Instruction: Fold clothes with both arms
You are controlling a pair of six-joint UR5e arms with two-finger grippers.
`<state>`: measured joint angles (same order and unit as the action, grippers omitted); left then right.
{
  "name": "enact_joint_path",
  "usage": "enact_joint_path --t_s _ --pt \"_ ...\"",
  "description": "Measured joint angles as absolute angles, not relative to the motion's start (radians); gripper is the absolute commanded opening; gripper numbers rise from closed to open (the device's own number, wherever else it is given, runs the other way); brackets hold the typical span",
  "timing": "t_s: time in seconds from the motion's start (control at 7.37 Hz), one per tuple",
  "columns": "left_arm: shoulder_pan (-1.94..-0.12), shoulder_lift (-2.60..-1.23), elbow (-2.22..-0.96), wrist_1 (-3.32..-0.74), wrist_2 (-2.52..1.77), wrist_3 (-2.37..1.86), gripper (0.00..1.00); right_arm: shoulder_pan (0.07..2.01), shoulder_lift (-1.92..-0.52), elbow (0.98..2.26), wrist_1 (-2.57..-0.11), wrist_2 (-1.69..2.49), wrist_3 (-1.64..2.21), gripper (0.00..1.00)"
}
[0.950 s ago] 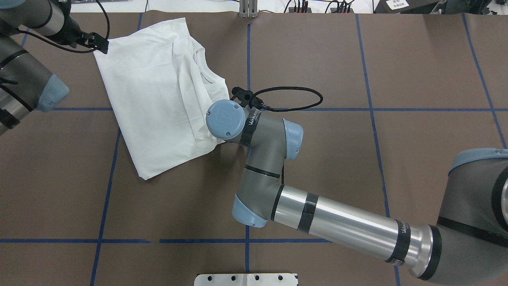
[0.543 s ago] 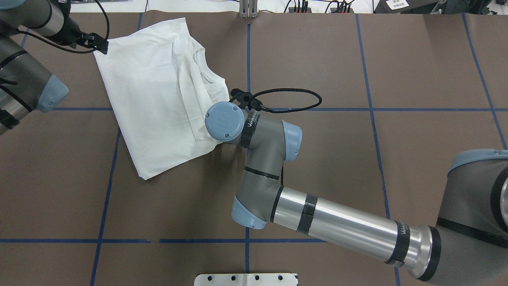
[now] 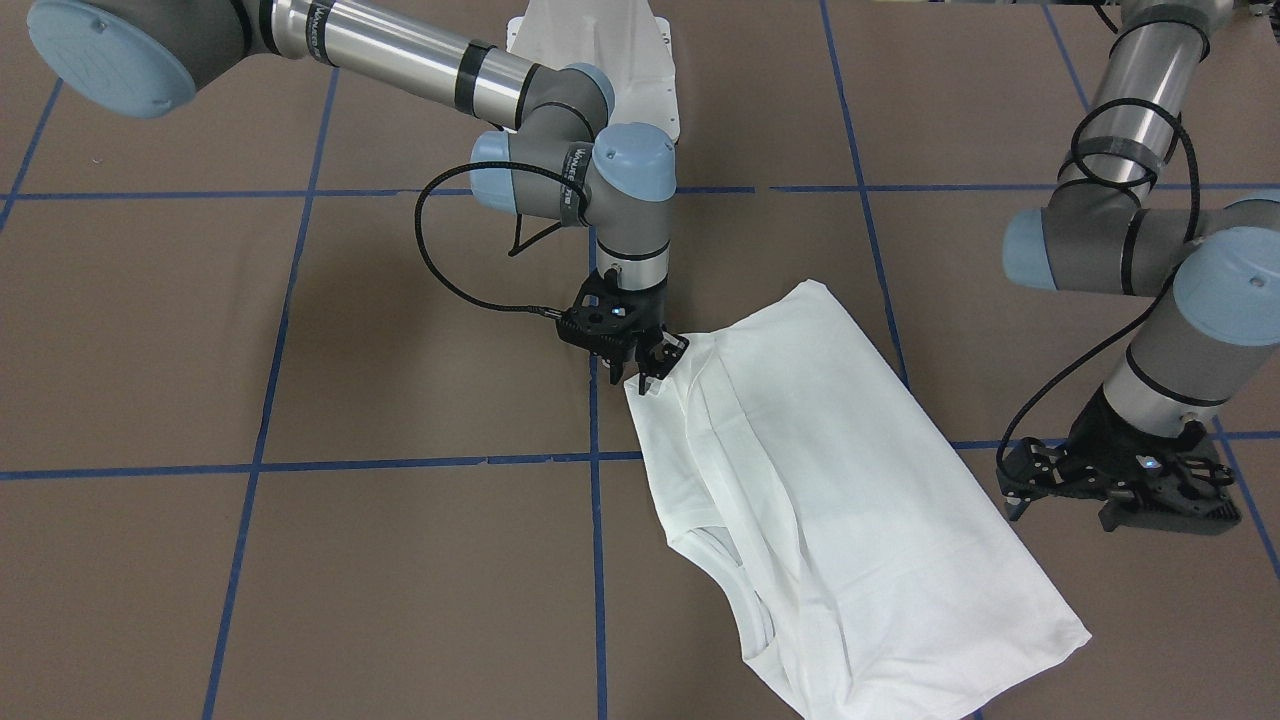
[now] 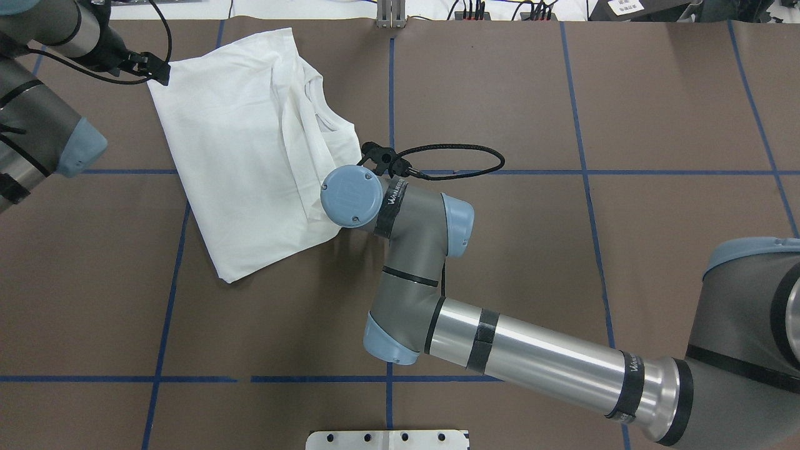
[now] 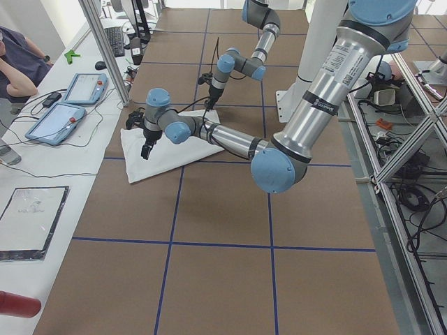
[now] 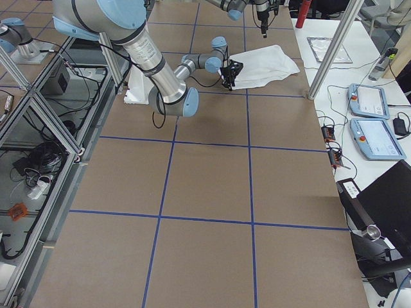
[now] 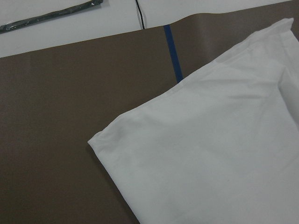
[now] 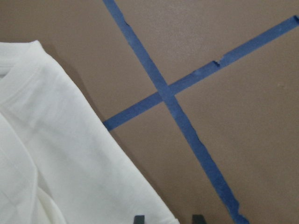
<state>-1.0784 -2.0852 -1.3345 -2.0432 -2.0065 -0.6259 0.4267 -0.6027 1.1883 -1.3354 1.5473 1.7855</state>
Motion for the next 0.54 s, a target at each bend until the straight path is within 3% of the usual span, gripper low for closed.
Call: enact_joint_path --t_s 0.14,0.27,0.54 --pt "-1.078 -2.085 -1.335 -2.043 -2.006 -0.626 1.0 0.426 -0.603 1.188 -1.335 1.546 1.786 0.05" --pt "-1.078 -2.085 -1.336 -2.043 -2.006 -0.626 1.0 0.425 -0.601 1.188 -1.335 1.545 1.789 0.0" --pt "-1.078 -2.085 -1.338 -2.043 -2.006 -0.626 1.0 0.425 -0.594 1.188 -1.335 1.545 1.792 0.0"
